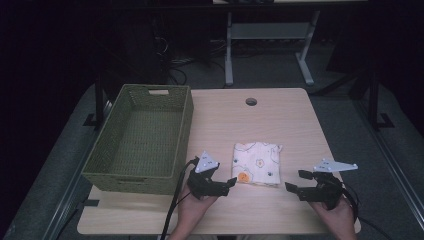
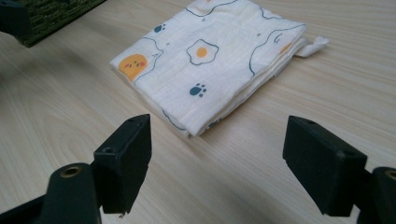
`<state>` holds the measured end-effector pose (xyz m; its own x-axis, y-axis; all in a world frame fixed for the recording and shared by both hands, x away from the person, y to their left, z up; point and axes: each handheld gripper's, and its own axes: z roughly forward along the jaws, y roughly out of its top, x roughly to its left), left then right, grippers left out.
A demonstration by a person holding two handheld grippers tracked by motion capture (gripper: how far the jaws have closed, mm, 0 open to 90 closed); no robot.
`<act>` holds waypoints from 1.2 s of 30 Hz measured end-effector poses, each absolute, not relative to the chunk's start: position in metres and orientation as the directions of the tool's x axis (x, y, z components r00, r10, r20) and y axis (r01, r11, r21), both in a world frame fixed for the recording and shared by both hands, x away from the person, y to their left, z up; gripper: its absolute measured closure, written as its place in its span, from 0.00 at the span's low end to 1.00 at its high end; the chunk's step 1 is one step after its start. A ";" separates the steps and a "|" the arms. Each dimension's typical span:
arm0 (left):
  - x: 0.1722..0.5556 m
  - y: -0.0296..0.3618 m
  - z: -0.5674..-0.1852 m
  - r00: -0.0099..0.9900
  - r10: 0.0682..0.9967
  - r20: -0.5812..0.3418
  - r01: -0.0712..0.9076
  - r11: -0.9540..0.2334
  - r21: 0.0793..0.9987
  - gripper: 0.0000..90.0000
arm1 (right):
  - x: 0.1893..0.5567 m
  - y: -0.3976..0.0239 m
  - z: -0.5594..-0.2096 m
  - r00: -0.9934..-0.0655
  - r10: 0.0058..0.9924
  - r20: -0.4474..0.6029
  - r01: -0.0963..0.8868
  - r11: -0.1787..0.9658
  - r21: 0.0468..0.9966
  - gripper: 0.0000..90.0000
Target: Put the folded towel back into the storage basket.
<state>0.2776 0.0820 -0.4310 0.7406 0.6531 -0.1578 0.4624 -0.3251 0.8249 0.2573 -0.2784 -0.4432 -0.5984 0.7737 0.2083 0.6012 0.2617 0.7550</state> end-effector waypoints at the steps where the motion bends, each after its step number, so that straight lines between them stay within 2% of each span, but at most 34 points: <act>1: 0.279 0.081 -0.431 0.740 0.654 -0.157 0.464 -0.327 0.823 0.24 | 0.259 -0.278 -0.443 -0.599 0.773 0.210 0.604 0.263 0.753 0.26; 20: 0.304 0.065 -0.428 0.717 0.676 -0.172 0.490 -0.314 0.813 0.27 | 0.291 -0.272 -0.429 -0.584 0.782 0.220 0.633 0.268 0.727 0.26; 31: 0.320 0.057 -0.429 0.697 0.696 -0.172 0.517 -0.323 0.793 0.29 | 0.322 -0.250 -0.422 -0.586 0.784 0.202 0.649 0.306 0.697 0.28; 36: 0.329 0.051 -0.433 0.685 0.703 -0.191 0.541 -0.315 0.780 0.30 | 0.336 -0.243 -0.427 -0.575 0.785 0.231 0.680 0.302 0.668 0.28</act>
<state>0.3289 0.0515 -0.4328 0.6847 0.7033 -0.1910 0.5412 -0.3153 0.7795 0.3362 -0.2433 -0.4272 -0.5749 0.7850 0.2308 0.6804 0.3020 0.6677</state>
